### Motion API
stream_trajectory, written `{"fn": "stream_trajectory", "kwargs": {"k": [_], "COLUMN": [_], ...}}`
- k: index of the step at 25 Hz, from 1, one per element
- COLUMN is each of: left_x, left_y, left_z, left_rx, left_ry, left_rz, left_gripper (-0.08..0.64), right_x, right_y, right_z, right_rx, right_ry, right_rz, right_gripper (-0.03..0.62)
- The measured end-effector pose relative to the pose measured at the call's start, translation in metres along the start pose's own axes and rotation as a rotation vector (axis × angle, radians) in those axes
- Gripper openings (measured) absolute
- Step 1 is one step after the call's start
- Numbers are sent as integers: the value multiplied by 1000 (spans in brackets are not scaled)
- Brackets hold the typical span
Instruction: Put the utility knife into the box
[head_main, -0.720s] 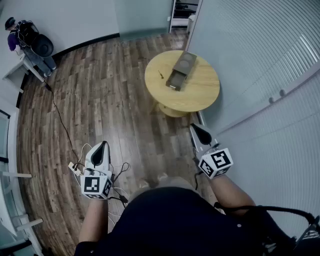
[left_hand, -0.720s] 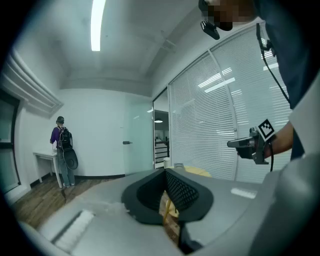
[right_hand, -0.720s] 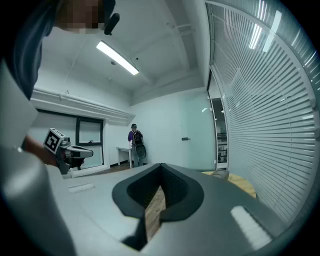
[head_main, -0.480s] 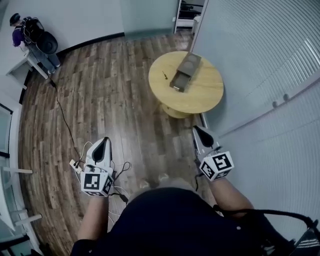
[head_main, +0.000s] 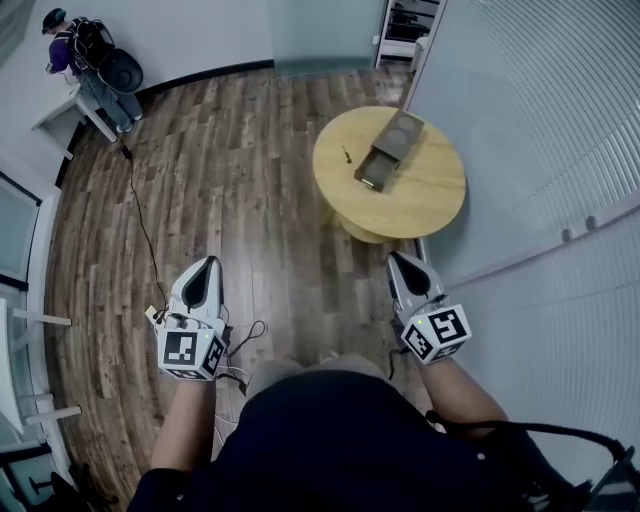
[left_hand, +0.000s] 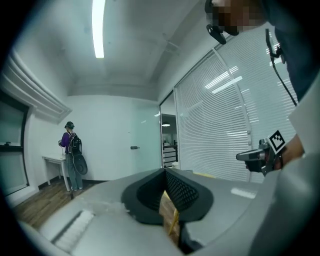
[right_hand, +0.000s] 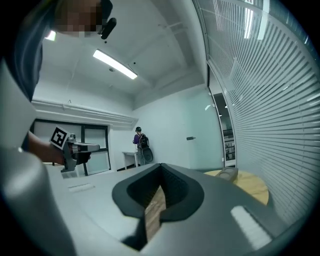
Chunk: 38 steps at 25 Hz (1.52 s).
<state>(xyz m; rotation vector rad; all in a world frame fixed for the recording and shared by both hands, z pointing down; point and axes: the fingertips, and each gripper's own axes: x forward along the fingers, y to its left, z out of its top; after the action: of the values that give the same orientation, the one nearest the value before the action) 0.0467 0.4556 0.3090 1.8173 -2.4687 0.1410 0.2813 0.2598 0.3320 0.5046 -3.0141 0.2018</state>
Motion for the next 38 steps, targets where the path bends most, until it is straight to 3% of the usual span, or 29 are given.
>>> {"fn": "stream_trajectory", "kwargs": {"k": [5,10,12,21,29,34,38], "left_x": [19,52,73,179,254,298,328], "left_y": [9,30,46,117,192,212,214], "left_z": [-5,-1,-2,-5,16,2,-2], "left_rx": [-2,29,6,-8,6,-1,-24], "left_ry": [13,22,14,-7,-8,25,30], "left_rz": [55,27,13,-130,-251,-307,-344], "left_gripper": [3,3,3,3,3,3,3], "right_x": [30,70,90,176,270,310,319], "right_y": [-22,-37,-44,-60,-60,-61,-83], "right_z": [-7,-4,0,2,32,39,32], "right_rx": [-14,-6,-7,-26,-5,-31,-10], "right_ry": [28,31,23,48,14,13,50], "right_rz": [0,-11,-39,-151,-257,-272,-333], "right_gripper": [6,6,6,6,6,7,7]}}
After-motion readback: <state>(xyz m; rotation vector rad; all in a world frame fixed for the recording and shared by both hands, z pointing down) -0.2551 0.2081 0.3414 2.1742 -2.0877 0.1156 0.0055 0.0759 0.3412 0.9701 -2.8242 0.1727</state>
